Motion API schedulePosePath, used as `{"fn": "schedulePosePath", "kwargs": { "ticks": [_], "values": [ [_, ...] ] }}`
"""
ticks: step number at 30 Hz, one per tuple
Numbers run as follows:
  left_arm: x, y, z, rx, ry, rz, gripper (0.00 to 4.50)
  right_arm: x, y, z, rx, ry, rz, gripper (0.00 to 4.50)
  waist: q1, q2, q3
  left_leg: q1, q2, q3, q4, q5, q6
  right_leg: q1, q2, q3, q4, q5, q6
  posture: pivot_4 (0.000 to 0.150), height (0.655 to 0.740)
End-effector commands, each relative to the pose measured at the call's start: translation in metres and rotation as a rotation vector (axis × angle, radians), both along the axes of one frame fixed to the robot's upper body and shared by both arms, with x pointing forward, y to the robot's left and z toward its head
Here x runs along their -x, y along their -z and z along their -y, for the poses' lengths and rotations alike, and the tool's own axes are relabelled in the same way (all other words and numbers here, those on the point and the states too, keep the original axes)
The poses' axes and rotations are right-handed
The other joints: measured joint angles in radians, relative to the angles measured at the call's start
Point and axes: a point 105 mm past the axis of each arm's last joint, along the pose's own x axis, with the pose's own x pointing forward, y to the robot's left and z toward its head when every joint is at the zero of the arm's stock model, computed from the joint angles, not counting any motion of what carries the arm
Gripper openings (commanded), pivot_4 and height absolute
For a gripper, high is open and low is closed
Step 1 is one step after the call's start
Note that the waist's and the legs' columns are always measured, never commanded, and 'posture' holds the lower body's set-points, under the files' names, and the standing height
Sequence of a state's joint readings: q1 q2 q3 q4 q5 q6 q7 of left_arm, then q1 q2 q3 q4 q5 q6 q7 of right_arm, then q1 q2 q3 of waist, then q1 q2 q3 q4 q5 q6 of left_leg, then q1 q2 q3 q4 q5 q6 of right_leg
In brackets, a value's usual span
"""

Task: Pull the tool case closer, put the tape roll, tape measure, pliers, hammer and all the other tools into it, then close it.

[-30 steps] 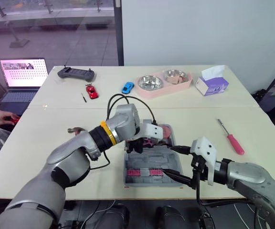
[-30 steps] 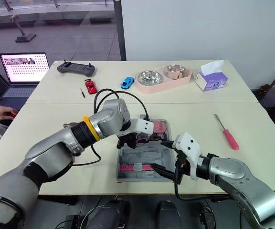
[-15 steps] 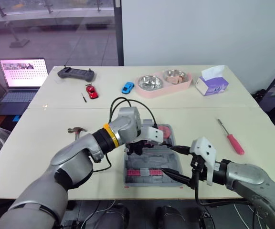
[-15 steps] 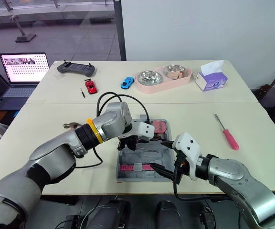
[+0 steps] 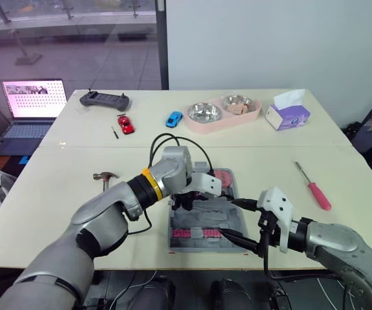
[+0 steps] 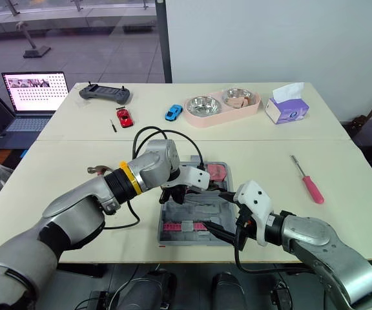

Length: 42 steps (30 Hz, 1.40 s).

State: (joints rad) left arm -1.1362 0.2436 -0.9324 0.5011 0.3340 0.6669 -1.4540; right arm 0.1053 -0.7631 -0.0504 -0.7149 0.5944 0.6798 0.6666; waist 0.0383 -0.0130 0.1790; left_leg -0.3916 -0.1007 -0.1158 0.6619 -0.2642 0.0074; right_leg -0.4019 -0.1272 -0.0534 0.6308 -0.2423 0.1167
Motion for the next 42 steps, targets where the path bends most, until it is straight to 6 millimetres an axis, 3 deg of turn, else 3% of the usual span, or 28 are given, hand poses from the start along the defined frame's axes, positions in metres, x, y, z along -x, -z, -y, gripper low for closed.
{"fn": "schedulePosePath", "kwargs": {
  "ticks": [1,13,31,42],
  "values": [
    [-0.009,0.001,-0.009,-0.030,-0.027,0.043,0.03,0.005,-0.012,-0.008,-0.023,-0.031,0.050,4.50,0.000,0.000,0.000,0.000,0.000,0.000,0.000,0.000,0.000,0.000,0.000,0.000,0.000,0.000,0.000,0.150,0.7400],
    [-0.012,-0.012,-0.014,-0.035,-0.015,0.057,0.03,0.005,-0.012,-0.009,-0.029,-0.036,0.047,4.50,-0.002,0.000,0.000,-0.001,0.002,0.000,0.000,0.000,0.000,-0.001,0.002,0.000,0.000,0.000,0.000,0.150,0.7400],
    [-0.005,-0.009,-0.015,-0.059,0.051,0.077,0.03,0.003,-0.011,-0.014,-0.045,-0.037,0.052,4.50,-0.001,0.000,0.000,-0.001,0.002,0.000,0.000,0.000,0.000,-0.001,0.002,0.000,0.000,0.000,0.000,0.150,0.7400],
    [0.002,-0.005,-0.004,-0.062,0.093,0.080,0.03,0.002,-0.011,-0.016,-0.052,-0.032,0.056,4.50,-0.001,0.000,0.000,-0.001,0.002,0.000,0.000,0.000,0.000,-0.001,0.002,0.000,0.000,0.000,0.000,0.150,0.7400]
  ]
}}
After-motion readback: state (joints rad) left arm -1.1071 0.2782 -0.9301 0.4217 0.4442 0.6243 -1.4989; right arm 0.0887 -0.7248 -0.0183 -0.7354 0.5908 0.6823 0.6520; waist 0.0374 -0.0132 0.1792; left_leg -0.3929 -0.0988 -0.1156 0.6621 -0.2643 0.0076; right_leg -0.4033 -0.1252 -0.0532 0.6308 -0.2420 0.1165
